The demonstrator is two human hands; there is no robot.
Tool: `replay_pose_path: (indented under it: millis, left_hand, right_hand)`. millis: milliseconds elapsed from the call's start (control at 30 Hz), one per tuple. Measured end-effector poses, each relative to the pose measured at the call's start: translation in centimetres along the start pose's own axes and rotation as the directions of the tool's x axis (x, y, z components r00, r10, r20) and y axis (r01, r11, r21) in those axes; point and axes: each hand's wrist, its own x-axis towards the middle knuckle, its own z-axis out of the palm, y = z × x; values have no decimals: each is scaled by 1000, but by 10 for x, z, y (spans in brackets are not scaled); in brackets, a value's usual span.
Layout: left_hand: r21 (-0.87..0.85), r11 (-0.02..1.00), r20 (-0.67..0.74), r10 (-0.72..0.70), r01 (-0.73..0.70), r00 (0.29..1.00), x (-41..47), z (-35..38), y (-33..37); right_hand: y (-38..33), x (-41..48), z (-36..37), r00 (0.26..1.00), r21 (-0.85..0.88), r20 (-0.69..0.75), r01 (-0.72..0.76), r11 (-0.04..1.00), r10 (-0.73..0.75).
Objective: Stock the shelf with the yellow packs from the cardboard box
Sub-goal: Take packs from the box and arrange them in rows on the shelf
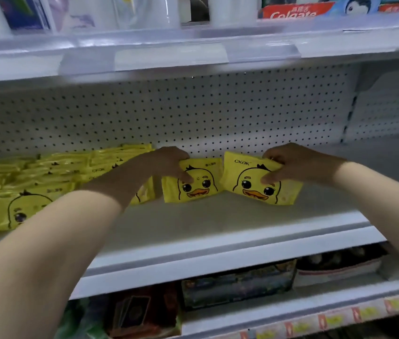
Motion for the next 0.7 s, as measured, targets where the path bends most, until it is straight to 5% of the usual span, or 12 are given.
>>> replay_pose_path:
  millis: [367, 700]
  left_hand:
    - [221, 975, -89, -3, 22, 996, 62, -16, -25]
    - [517, 846, -269, 16, 130, 963, 98, -20, -47]
  right_hand:
    - [2, 39, 5, 1000, -47, -29, 7, 999, -9]
    - [1, 60, 4, 999, 8, -36, -2, 1000, 3]
